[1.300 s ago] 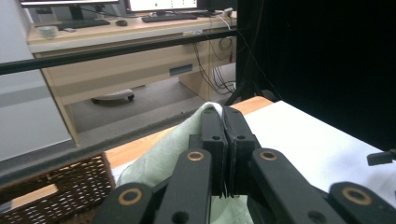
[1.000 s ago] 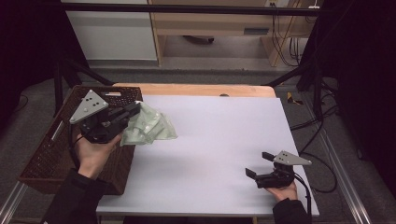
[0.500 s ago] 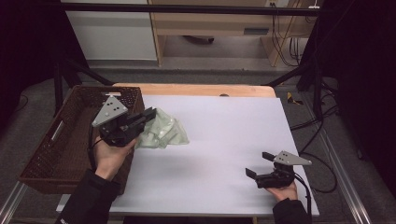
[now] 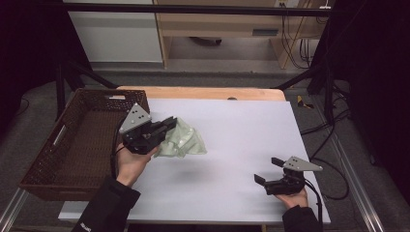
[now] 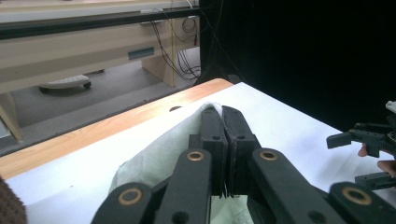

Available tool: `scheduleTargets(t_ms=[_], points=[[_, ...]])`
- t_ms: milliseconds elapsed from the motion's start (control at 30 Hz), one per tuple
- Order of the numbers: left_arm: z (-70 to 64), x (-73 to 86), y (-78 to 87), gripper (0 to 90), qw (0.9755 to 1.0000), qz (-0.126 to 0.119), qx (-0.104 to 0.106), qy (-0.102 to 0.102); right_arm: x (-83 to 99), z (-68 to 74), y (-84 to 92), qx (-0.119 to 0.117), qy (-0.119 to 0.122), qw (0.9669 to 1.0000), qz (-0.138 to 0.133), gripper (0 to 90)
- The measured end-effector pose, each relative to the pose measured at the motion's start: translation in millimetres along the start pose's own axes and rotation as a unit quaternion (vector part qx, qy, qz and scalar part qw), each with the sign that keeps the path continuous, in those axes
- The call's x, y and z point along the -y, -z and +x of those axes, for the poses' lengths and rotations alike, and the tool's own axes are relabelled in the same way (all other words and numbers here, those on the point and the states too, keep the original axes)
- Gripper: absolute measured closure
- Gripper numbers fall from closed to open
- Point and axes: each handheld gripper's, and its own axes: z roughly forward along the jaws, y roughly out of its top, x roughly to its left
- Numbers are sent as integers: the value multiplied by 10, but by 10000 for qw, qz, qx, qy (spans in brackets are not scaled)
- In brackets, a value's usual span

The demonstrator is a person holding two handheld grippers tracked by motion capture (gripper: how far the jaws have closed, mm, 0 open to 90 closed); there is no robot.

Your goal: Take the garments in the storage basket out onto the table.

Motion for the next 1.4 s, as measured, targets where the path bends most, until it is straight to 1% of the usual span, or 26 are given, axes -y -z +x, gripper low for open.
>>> scheduleTargets(t_ms=[167,600,800,933,1100,1267,1400], points=[[-34,29,-91,879,10000,47,64,-4,-1,0,0,-7,-3,10000,-11,4],[-93,110,-344,878,9998,173,137,-23,0,0,1,-8,-12,10000,-5,4],[-117,157,-476,879,9996,231,149,-65,-1,0,3,-5,-21,10000,-7,4],[-125,206,-573,878,9995,274,173,-58,-1,-1,2,-9,-14,10000,-10,4],[-122,283,-698,878,9990,395,188,-37,-1,1,2,-11,-29,10000,-5,4],[-126,347,-792,879,9986,479,207,-11,0,-1,0,-9,-17,10000,2,4],[-144,392,-854,879,9983,532,225,-34,0,-1,0,-13,-16,10000,1,4]])
